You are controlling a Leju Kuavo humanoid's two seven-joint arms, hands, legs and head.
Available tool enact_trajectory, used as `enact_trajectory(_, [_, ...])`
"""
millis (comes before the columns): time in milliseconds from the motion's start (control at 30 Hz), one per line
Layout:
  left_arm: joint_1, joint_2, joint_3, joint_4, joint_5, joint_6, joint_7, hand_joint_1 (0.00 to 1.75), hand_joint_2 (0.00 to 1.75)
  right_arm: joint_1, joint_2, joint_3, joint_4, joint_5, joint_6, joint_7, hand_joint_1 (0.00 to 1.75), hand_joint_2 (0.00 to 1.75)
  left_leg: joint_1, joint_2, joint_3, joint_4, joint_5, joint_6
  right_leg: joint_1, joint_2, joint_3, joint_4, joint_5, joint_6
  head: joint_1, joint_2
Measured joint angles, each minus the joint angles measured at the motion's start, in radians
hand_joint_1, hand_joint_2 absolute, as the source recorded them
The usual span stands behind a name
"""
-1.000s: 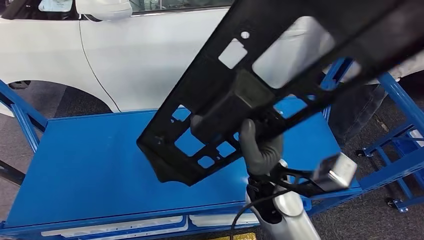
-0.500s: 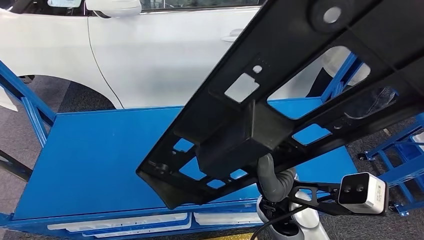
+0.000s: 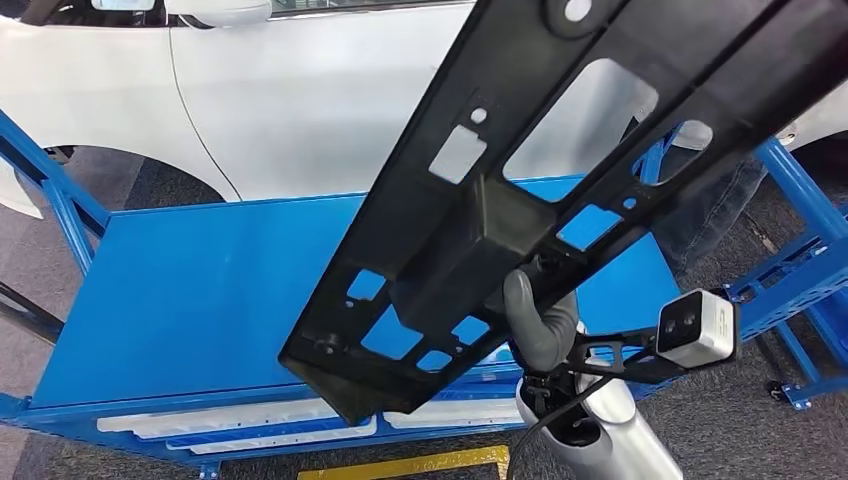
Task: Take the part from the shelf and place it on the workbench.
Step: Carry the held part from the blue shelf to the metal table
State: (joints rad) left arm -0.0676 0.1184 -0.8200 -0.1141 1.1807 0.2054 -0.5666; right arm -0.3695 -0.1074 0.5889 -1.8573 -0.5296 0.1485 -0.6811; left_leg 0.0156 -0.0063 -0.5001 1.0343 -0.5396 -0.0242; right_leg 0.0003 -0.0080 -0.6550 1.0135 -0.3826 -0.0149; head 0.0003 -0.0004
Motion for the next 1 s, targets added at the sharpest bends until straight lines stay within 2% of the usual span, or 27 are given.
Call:
enact_trajectory(33, [-0.003,0.001,-0.004,0.0,0.0,0.005,0.009,0.0,1.75,-0.022,-0.016,0.01,0.003,-0.025,-0.015,0.007,1.75,1.75,-0.003,-0.001,0.016,-0.031,0.008,0.006,0.0,-0.001,-0.003,0.001,0.006,0.006,0.001,0.0])
enact_trajectory(133, [-0.006,0.002,-0.021,0.0,0.0,0.014,0.032,0.0,1.75,-0.094,-0.072,0.049,0.012,-0.102,-0.048,0.039,1.75,1.75,-0.008,0.0,0.004,-0.039,0.031,0.024,-0.005,-0.001,-0.008,-0.004,0.025,0.026,0.002,0.0])
enact_trajectory(167, [-0.007,0.002,-0.026,0.0,0.001,0.015,0.037,0.0,1.75,-0.117,-0.09,0.062,0.016,-0.124,-0.055,0.047,1.75,1.75,-0.007,0.001,-0.002,-0.042,0.042,0.031,-0.006,0.001,-0.015,0.004,0.014,0.031,0.002,0.0])
enact_trajectory(200, [-0.009,0.002,-0.033,0.0,0.001,0.014,0.04,0.0,1.75,-0.139,-0.109,0.074,0.018,-0.142,-0.061,0.052,1.75,1.75,-0.005,0.003,-0.012,-0.044,0.055,0.038,-0.007,0.002,-0.027,0.029,-0.017,0.036,0.003,0.0])
enact_trajectory(233, [-0.011,0.002,-0.039,0.0,0.001,0.013,0.043,0.0,1.75,-0.159,-0.128,0.087,0.021,-0.154,-0.069,0.055,1.75,1.75,-0.003,0.005,-0.024,-0.045,0.067,0.043,-0.01,0.003,-0.044,0.077,-0.064,0.04,0.005,0.0])
enact_trajectory(300, [-0.012,0.002,-0.052,0.0,0.001,0.01,0.045,0.0,1.75,-0.19,-0.16,0.11,0.025,-0.165,-0.087,0.054,1.75,1.75,-0.004,0.006,-0.052,-0.044,0.089,0.047,-0.012,0.004,-0.082,0.213,-0.158,0.048,0.007,0.0])
enact_trajectory(333, [-0.012,0.002,-0.058,0.0,0.001,0.008,0.046,0.0,1.75,-0.2,-0.173,0.119,0.027,-0.166,-0.097,0.052,1.75,1.75,-0.004,0.005,-0.066,-0.043,0.098,0.047,-0.013,0.004,-0.089,0.267,-0.18,0.05,0.007,0.0])
enact_trajectory(367, [-0.011,0.003,-0.064,0.0,0.001,0.007,0.047,0.0,1.75,-0.206,-0.183,0.126,0.028,-0.164,-0.105,0.051,1.75,1.75,-0.004,0.005,-0.08,-0.041,0.107,0.045,-0.014,0.004,-0.081,0.289,-0.18,0.052,0.008,0.0])
enact_trajectory(400, [-0.011,0.004,-0.069,0.0,0.001,0.005,0.048,0.0,1.75,-0.212,-0.191,0.132,0.029,-0.161,-0.111,0.05,1.75,1.75,-0.004,0.005,-0.093,-0.038,0.115,0.043,-0.015,0.004,-0.052,0.269,-0.163,0.051,0.008,0.0])
enact_trajectory(433, [-0.011,0.005,-0.073,0.0,0.002,0.003,0.049,0.0,1.75,-0.219,-0.198,0.138,0.029,-0.156,-0.115,0.048,1.75,1.75,-0.004,0.005,-0.104,-0.035,0.122,0.04,-0.015,0.004,-0.004,0.212,-0.14,0.049,0.009,0.0])
enact_trajectory(500, [-0.011,0.007,-0.08,0.0,0.002,0.0,0.051,0.0,1.75,-0.234,-0.208,0.146,0.029,-0.148,-0.116,0.045,1.75,1.75,-0.006,0.004,-0.12,-0.029,0.134,0.032,-0.012,0.005,0.101,0.064,-0.12,0.04,0.008,0.0])
enact_trajectory(533, [-0.011,0.008,-0.084,0.0,0.002,-0.001,0.051,0.0,1.75,-0.24,-0.212,0.149,0.029,-0.145,-0.116,0.044,1.75,1.75,-0.007,0.004,-0.124,-0.027,0.14,0.027,-0.009,0.005,0.132,0.015,-0.12,0.035,0.008,0.0])
enact_trajectory(567, [-0.012,0.01,-0.087,0.0,0.002,-0.001,0.052,0.0,1.75,-0.244,-0.215,0.152,0.029,-0.144,-0.116,0.042,1.75,1.75,-0.007,0.004,-0.127,-0.027,0.146,0.021,-0.006,0.005,0.144,-0.009,-0.123,0.03,0.008,0.0])
enact_trajectory(633, [-0.011,0.013,-0.092,0.0,0.001,-0.001,0.053,0.0,1.75,-0.249,-0.22,0.158,0.029,-0.142,-0.115,0.039,1.75,1.75,-0.006,0.003,-0.13,-0.03,0.157,0.01,-0.004,0.004,0.137,-0.016,-0.11,0.017,0.01,0.0])
enact_trajectory(667, [-0.01,0.014,-0.094,0.0,0.001,-0.001,0.053,0.0,1.75,-0.25,-0.222,0.161,0.029,-0.139,-0.114,0.036,1.75,1.75,-0.005,0.003,-0.135,-0.024,0.149,0.004,-0.005,0.002,0.131,-0.02,-0.102,0.008,0.01,0.0])
enact_trajectory(700, [-0.009,0.015,-0.095,0.0,0.001,-0.002,0.052,0.0,1.75,-0.251,-0.223,0.163,0.029,-0.133,-0.11,0.03,1.75,1.75,-0.004,0.002,-0.145,-0.003,0.123,0.0,-0.007,0.0,0.123,-0.022,-0.091,0.0,0.009,0.0])
enact_trajectory(733, [-0.008,0.016,-0.095,0.0,0.001,-0.003,0.052,0.0,1.75,-0.252,-0.223,0.165,0.029,-0.124,-0.105,0.023,1.75,1.75,-0.003,0.003,-0.159,0.038,0.081,-0.004,-0.008,-0.002,0.112,-0.025,-0.08,-0.007,0.008,0.0])
enact_trajectory(800, [-0.009,0.017,-0.096,0.0,0.001,-0.006,0.05,0.0,1.75,-0.251,-0.223,0.167,0.029,-0.098,-0.087,0.005,1.75,1.75,-0.003,0.003,-0.194,0.167,-0.015,-0.01,-0.004,-0.003,0.086,-0.023,-0.06,-0.013,0.005,0.0])
enact_trajectory(833, [-0.009,0.018,-0.096,0.0,0.001,-0.007,0.049,0.0,1.75,-0.251,-0.223,0.167,0.029,-0.085,-0.077,-0.002,1.75,1.75,-0.002,0.003,-0.205,0.226,-0.042,-0.012,-0.003,-0.003,0.072,-0.022,-0.05,-0.013,0.004,0.0])
enact_trajectory(867, [-0.01,0.018,-0.096,0.0,0.001,-0.007,0.049,0.0,1.75,-0.25,-0.223,0.168,0.029,-0.075,-0.065,-0.006,1.75,1.75,-0.002,0.003,-0.203,0.261,-0.046,-0.013,-0.001,-0.003,0.057,-0.019,-0.04,-0.013,0.004,0.0])
enact_trajectory(900, [-0.01,0.018,-0.096,0.0,0.001,-0.006,0.049,0.0,1.75,-0.25,-0.223,0.167,0.029,-0.065,-0.05,-0.008,1.75,1.75,-0.002,0.003,-0.183,0.259,-0.03,-0.012,0.001,-0.003,0.043,-0.017,-0.03,-0.013,0.004,0.0])
enact_trajectory(933, [-0.01,0.018,-0.096,0.0,0.001,-0.004,0.048,0.0,1.75,-0.25,-0.221,0.164,0.029,-0.054,-0.032,-0.009,1.75,1.75,-0.003,0.003,-0.146,0.219,-0.003,-0.01,0.002,-0.003,0.03,-0.014,-0.022,-0.011,0.004,0.0])
enact_trajectory(967, [-0.01,0.019,-0.097,0.0,0.001,-0.001,0.046,0.0,1.75,-0.25,-0.218,0.159,0.028,-0.04,-0.014,-0.01,1.75,1.75,-0.003,0.003,-0.094,0.152,0.019,-0.005,0.003,-0.003,0.018,-0.011,-0.014,-0.01,0.004,0.0])
enact_trajectory(1000, [-0.011,0.02,-0.098,0.0,0.001,0.002,0.044,0.0,1.75,-0.249,-0.213,0.151,0.025,-0.025,0.001,-0.011,1.75,1.75,-0.005,0.003,-0.041,0.073,0.026,0.0,0.005,-0.002,0.009,-0.008,-0.006,-0.007,0.004,0.0])
